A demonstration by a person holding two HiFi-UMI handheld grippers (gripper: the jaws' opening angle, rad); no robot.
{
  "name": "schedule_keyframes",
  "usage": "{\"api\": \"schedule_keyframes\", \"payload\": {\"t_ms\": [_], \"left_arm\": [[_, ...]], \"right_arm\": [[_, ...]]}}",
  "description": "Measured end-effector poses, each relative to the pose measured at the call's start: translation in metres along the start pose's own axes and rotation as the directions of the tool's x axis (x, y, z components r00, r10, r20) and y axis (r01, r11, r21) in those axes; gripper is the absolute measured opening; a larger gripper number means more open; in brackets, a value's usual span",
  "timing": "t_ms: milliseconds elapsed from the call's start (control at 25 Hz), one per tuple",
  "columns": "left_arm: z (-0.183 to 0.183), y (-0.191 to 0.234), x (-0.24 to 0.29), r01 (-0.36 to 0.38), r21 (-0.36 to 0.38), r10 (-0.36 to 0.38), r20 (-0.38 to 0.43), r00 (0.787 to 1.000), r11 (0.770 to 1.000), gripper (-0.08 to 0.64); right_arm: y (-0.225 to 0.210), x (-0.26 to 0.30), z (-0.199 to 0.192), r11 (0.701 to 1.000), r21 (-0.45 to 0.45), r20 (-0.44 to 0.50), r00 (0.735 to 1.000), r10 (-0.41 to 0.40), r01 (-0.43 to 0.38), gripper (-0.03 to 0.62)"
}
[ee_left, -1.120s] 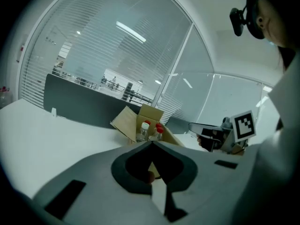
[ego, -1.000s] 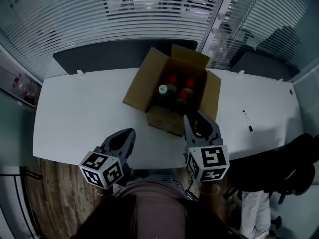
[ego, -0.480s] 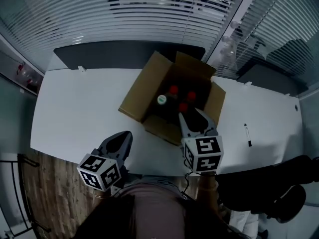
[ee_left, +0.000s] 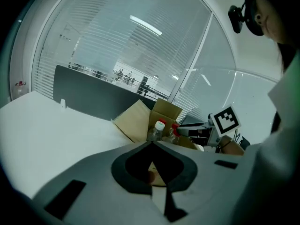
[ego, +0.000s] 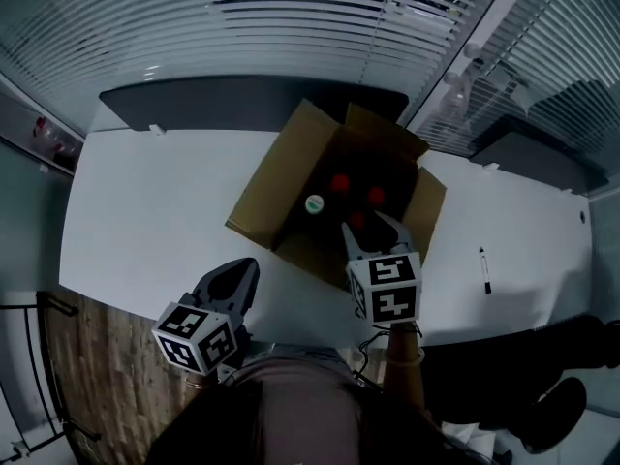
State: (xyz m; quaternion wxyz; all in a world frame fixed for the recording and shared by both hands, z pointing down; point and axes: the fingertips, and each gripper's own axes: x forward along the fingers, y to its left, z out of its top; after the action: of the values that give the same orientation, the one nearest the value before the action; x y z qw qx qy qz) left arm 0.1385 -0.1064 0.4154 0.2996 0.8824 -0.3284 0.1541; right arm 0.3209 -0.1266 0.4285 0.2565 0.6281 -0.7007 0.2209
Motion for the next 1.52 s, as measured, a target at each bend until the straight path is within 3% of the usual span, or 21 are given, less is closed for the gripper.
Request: {"api": "schedule_keyframes", "payload": {"t_ms": [360, 560, 920, 1240, 1520], "left_arm": [[-0.001, 0.003, 0.008, -0.008, -0.016, 0.007, -0.018, 1.000, 1.000, 0.006], [-0.003, 0.006, 0.007, -0.030, -0.019, 0.030, -0.011, 1.000, 0.999, 0.006], [-0.010, -0.001, -0.001, -0.048, -0.012, 0.048, 0.010, 0.999, 0.999, 0.006], [-0.008, -0.003, -0.012, 0.031, 0.028, -0.031, 0.016, 0.999, 0.999, 0.006], [0.004, 0.014, -0.029, 0.123, 0.079, -0.123, -0.002, 0.992, 0.989, 0.006]], "right_arm": [[-0.002, 0.017, -0.015, 1.000, -0.023, -0.154, 0.988, -0.019, 0.016, 0.172], [-0.003, 0.018, -0.017, 0.999, -0.033, -0.162, 0.986, -0.028, 0.023, 0.170], [-0.002, -0.009, 0.004, 0.999, -0.046, -0.058, 0.998, -0.002, 0.000, 0.170], [0.004, -0.040, 0.026, 0.998, -0.037, 0.035, 0.998, -0.058, 0.059, 0.169], [0.019, -0.070, 0.050, 0.986, -0.014, 0.119, 0.979, -0.163, 0.166, 0.170]]}}
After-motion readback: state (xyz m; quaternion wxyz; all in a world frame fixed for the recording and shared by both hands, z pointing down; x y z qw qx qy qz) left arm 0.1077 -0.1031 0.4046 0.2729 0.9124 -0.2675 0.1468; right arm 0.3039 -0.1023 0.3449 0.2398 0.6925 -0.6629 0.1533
